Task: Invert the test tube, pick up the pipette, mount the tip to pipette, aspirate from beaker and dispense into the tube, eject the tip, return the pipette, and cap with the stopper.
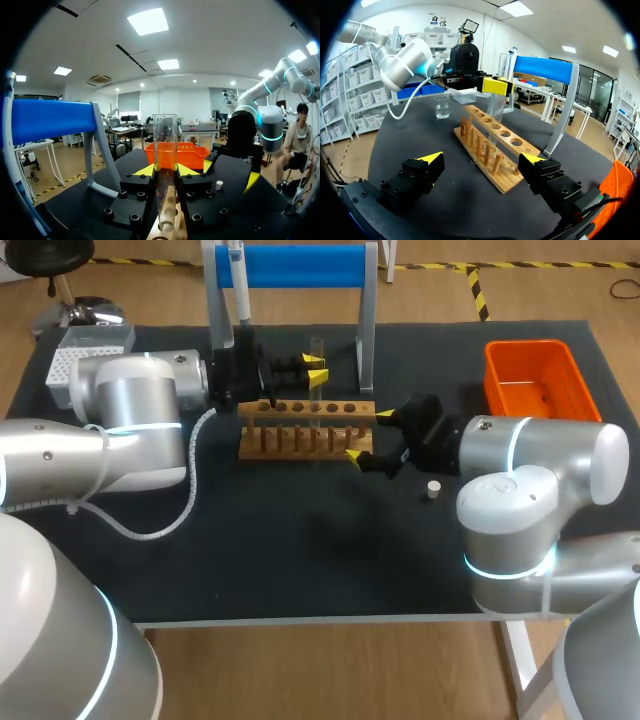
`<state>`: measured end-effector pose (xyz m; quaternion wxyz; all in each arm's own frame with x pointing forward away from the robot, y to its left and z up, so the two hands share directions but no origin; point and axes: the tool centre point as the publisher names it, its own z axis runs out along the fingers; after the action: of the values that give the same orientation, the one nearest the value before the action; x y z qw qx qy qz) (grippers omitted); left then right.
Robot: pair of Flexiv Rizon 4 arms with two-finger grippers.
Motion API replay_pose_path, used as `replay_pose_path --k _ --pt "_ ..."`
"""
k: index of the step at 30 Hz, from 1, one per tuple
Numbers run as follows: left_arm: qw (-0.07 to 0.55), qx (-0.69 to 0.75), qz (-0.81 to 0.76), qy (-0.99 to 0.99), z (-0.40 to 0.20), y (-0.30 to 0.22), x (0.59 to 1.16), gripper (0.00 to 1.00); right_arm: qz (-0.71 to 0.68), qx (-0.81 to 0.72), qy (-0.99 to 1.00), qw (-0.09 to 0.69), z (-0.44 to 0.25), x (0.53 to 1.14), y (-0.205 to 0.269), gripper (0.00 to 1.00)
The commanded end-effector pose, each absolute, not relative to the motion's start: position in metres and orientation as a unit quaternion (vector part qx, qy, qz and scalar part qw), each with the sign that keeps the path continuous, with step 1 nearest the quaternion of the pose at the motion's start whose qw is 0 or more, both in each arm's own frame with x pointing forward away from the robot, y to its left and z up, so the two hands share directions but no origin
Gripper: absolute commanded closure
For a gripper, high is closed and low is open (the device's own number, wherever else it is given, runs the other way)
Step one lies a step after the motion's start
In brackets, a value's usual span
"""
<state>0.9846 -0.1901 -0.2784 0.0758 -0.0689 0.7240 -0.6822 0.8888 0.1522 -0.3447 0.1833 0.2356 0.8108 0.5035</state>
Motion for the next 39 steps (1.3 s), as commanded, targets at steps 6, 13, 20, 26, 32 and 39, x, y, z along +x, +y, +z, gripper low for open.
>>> replay_pose_path --k 6,13,20,26,32,39 --pt "0.071 -0.07 -0.682 0.724 -0.285 -0.19 0.989 1.0 0.503 0.235 0.811 0.182 -0.344 0.888 0.151 0.0" --pt "0.068 -0.074 -0.681 0.725 -0.289 -0.189 0.99 1.0 0.503 0.235 0.811 0.182 -0.344 0.888 0.151 0.0" --pt "0.069 -0.076 -0.682 0.724 -0.293 -0.188 0.99 1.0 0.503 0.235 0.811 0.182 -0.344 0.888 0.151 0.0" --pt "0.07 -0.076 -0.683 0.723 -0.296 -0.188 0.99 1.0 0.503 0.235 0.811 0.182 -0.344 0.888 0.151 0.0" --pt "0.072 -0.079 -0.682 0.723 -0.298 -0.187 0.99 1.0 0.503 0.235 0.811 0.182 -0.344 0.888 0.151 0.0" --pt "0.067 -0.081 -0.675 0.73 -0.3 -0.188 0.99 0.0 0.503 0.235 0.811 0.182 -0.344 0.888 0.151 0.0"
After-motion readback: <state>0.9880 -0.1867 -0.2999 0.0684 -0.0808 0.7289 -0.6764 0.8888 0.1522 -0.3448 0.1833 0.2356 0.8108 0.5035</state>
